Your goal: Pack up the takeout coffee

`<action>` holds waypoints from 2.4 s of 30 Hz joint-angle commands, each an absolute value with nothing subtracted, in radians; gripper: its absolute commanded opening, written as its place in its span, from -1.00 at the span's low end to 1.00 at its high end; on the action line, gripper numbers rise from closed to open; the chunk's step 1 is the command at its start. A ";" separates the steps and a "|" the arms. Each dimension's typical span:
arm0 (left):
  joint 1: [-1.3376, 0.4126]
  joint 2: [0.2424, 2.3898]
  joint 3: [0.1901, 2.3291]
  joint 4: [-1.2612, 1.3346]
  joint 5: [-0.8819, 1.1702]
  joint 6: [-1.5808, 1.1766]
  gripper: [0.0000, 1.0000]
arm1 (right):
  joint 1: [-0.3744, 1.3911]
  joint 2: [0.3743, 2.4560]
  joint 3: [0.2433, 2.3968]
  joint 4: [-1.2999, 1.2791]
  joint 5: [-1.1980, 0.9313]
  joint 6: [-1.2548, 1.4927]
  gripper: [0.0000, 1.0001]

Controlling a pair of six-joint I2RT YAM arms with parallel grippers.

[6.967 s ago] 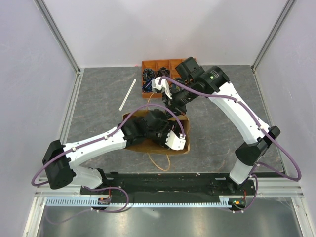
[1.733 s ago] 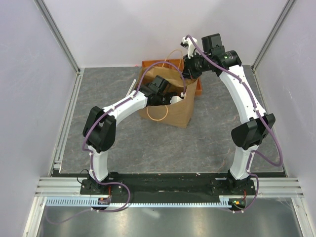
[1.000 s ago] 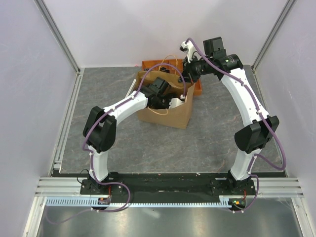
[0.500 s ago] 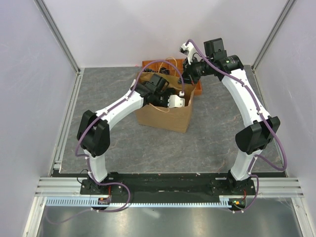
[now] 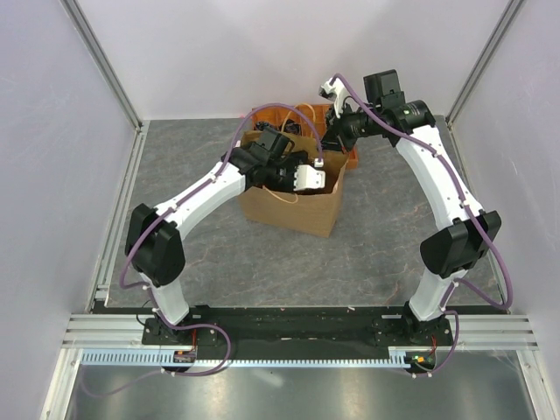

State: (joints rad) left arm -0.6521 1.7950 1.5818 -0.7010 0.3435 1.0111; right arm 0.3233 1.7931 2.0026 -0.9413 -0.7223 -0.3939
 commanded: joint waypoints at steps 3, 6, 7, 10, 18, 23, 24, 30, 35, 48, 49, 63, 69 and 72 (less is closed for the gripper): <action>-0.655 1.697 1.577 -0.664 0.380 0.974 0.99 | 0.322 1.744 1.988 -0.925 -0.765 -0.433 -1.00; -0.653 1.674 1.572 -0.666 0.379 0.974 0.99 | 0.321 1.736 1.979 -0.923 -0.767 -0.440 -1.00; -0.653 1.667 1.572 -0.666 0.376 0.971 0.99 | 0.322 1.733 1.976 -0.923 -0.767 -0.445 -1.00; -0.649 1.660 1.574 -0.664 0.373 0.960 0.99 | 0.322 1.727 1.967 -0.920 -0.769 -0.452 -1.00; -0.598 1.557 1.579 -0.611 0.428 0.838 0.99 | 0.322 1.698 1.939 -0.908 -0.784 -0.483 -1.00; -0.592 1.460 1.525 -0.554 0.422 0.801 0.99 | 0.322 1.683 1.917 -0.900 -0.801 -0.503 -1.00; -0.591 1.448 1.519 -0.552 0.420 0.799 1.00 | 0.322 1.678 1.913 -0.896 -0.804 -0.508 -1.00; -0.586 1.371 1.490 -0.542 0.396 0.764 0.99 | 0.321 1.661 1.885 -0.891 -0.824 -0.535 -1.00; -0.569 1.295 1.460 -0.445 0.387 0.645 1.00 | 0.321 1.646 1.856 -0.891 -0.841 -0.578 -1.00; -0.376 1.520 1.905 -0.515 0.184 0.085 0.94 | 0.322 1.595 1.821 -0.890 -0.857 -0.640 -1.00; -0.315 1.552 1.967 -0.593 0.166 0.030 0.90 | 0.322 1.594 1.818 -0.890 -0.862 -0.646 -1.00; -0.150 2.051 2.134 -1.038 0.189 0.051 0.38 | 0.351 1.551 1.776 -0.908 -0.862 -0.764 -1.00; -0.150 2.176 2.132 -1.039 0.138 0.087 0.33 | 0.367 1.542 1.778 -0.914 -0.847 -0.791 -1.00; -0.150 2.221 2.128 -1.025 0.121 0.104 0.29 | 0.385 1.536 1.767 -0.919 -0.838 -0.814 -1.00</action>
